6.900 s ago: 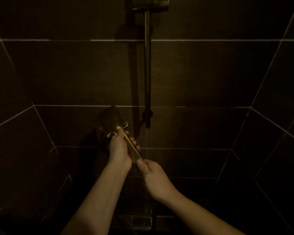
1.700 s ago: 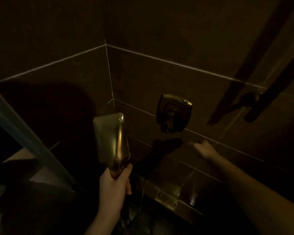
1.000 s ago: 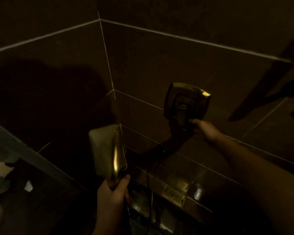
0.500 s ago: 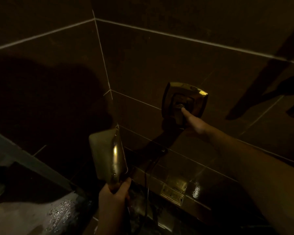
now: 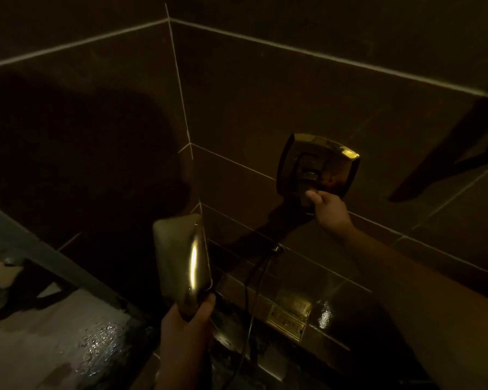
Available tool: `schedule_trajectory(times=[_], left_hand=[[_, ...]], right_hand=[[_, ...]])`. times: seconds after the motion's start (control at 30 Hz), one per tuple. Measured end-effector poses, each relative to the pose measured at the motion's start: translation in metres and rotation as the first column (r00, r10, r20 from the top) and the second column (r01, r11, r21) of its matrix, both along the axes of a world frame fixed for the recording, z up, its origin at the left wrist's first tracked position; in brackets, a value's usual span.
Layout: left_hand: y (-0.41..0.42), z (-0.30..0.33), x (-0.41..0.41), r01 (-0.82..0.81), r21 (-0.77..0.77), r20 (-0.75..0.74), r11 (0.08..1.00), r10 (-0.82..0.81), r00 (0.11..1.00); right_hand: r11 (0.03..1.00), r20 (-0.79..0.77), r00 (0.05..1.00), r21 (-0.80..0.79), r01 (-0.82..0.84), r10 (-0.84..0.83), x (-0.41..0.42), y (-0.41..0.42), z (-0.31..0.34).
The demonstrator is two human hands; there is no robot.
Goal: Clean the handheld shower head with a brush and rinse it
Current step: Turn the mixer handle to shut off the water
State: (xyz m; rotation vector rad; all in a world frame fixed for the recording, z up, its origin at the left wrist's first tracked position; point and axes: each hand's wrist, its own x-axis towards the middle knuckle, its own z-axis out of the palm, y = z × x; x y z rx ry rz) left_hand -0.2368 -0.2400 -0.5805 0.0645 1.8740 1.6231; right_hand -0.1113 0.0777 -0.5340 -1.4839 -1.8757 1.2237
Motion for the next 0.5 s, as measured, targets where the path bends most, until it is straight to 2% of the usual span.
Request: schedule_trajectory(times=[0.1, 0.27, 0.5], left_hand=[[0.004, -0.001, 0.004, -0.056, -0.008, -0.011, 0.998, 0.056, 0.998], [0.010, -0.006, -0.001, -0.110, -0.061, -0.044, 0.992, 0.107, 0.993], [0.024, -0.002, -0.007, -0.047, -0.081, -0.084, 0.996, 0.040, 0.996]], right_hand=[[0.998, 0.076, 0.996, 0.056, 0.038, -0.042, -0.003, 0.000, -0.004], [0.989, 0.102, 0.991, 0.129, 0.074, -0.088, -0.009, -0.004, -0.009], [0.985, 0.148, 0.984, 0.152, 0.079, -0.102, -0.012, -0.006, -0.008]])
